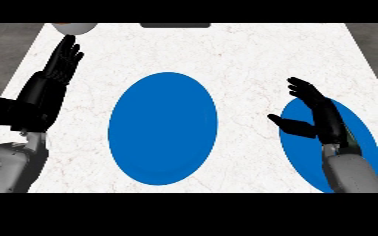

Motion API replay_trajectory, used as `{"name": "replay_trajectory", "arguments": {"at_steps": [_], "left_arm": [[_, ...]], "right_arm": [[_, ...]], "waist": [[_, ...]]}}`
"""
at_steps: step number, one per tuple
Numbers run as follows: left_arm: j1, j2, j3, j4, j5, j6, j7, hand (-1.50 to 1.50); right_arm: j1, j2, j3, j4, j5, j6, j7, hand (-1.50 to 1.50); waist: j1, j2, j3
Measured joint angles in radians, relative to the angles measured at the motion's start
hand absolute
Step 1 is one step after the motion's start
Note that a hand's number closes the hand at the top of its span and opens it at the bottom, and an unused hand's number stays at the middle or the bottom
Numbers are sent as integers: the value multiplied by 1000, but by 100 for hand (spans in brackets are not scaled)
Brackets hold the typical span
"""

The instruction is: Pick the eggplant from the plate and place it in the plate

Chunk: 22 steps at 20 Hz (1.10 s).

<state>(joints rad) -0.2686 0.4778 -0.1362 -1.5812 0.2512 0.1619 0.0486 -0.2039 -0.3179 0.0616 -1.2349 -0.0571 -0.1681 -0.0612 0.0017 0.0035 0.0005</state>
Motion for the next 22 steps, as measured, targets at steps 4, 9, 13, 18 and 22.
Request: {"name": "replay_trajectory", "arguments": {"at_steps": [4, 9, 13, 18, 22], "left_arm": [[2, -2, 24, -8, -4, -22, 11, 0], [-1, -14, 17, -8, -22, -22, 22, 0], [-6, -4, 29, -2, -18, -38, 19, 0], [-1, -14, 26, -8, -24, -42, 16, 0], [-13, -12, 37, -13, -21, -51, 33, 0]], "right_arm": [[12, -68, -42, -75, 16, 5, 24, -150], [-43, -240, -38, -112, 71, 97, 219, -150], [-94, -379, 11, -108, 104, 246, 417, -150], [-166, -487, 73, -95, 65, 490, 627, -150], [-211, -501, 116, -72, 16, 650, 760, -150]], "waist": [[-4, -3, 0], [-2, -5, -2], [5, -5, -4], [14, -3, -4], [13, -3, -3]]}}
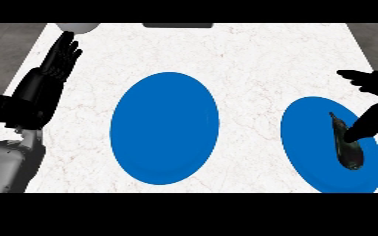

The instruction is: Pick the eggplant from the plate and place it in the plate

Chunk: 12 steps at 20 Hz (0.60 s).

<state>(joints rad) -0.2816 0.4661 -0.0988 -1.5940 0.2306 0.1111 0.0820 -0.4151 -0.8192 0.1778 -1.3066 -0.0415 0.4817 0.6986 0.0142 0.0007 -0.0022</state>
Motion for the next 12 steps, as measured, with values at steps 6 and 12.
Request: {"name": "replay_trajectory", "arguments": {"at_steps": [6, 12], "left_arm": [[10, -13, 27, -4, -17, -23, -1, 0], [25, -34, 50, -11, -36, -42, 4, 0]], "right_arm": [[-47, 31, 13, 94, 42, 111, 41, -150], [-44, 68, 30, 158, 159, 123, 33, -150]], "waist": [[-4, 1, 2], [-7, 0, 2]]}}
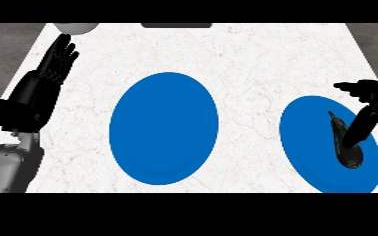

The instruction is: Pick the eggplant from the plate and place it in the plate

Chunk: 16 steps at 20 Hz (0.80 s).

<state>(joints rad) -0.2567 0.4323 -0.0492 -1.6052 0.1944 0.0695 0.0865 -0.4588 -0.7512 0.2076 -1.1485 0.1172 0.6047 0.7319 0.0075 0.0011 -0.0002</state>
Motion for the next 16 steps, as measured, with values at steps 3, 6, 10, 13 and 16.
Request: {"name": "replay_trajectory", "arguments": {"at_steps": [3, 6, 10, 13, 16], "left_arm": [[-14, -13, 7, 1, -9, -8, 17, 0], [-8, -32, 12, 1, -30, -13, 8, 0], [-7, -56, 26, 8, -51, -27, 4, 0], [-15, -62, 41, -4, -60, -36, 25, 0], [-9, -80, 41, -24, -78, -36, 42, 0]], "right_arm": [[15, 9, 0, 15, 39, 18, 0, -150], [19, 22, -5, 66, 95, 26, -31, -150], [35, 52, -24, 120, 157, 25, -81, -150], [27, 78, -34, 181, 197, 28, -119, -150], [49, 98, -43, 197, 224, 35, -147, -150]], "waist": [[-3, 0, 0], [-3, 0, 0], [-4, 0, 0], [-3, 0, 1], [-4, -1, 0]]}}
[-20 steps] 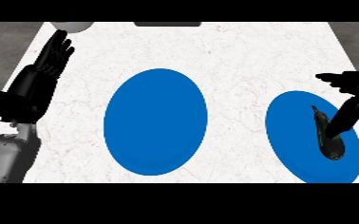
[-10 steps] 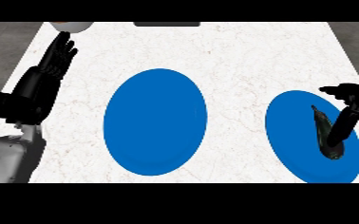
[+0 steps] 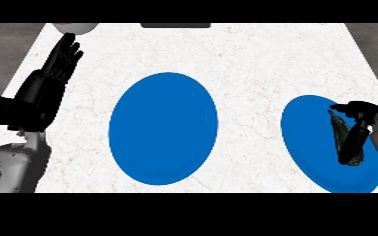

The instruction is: Pick the eggplant from the plate and place it in the plate

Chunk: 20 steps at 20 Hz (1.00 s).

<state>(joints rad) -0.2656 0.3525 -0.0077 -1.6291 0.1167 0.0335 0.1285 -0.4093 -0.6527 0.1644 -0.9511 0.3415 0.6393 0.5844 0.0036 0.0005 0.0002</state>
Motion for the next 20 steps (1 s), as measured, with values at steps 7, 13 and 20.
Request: {"name": "replay_trajectory", "arguments": {"at_steps": [7, 13, 20], "left_arm": [[-8, -10, 45, 16, -7, -49, -4, 0], [-7, -25, 59, 37, -16, -64, -27, 0], [11, -35, 61, 30, -32, -68, -31, 0]], "right_arm": [[15, 33, -28, 38, 84, -1, -32, -150], [32, 45, -28, 64, 180, -150, -153, 150], [64, 41, -19, 32, 301, -376, -256, 150]], "waist": [[1, -3, -4], [0, -7, -13], [-7, -9, -11]]}}
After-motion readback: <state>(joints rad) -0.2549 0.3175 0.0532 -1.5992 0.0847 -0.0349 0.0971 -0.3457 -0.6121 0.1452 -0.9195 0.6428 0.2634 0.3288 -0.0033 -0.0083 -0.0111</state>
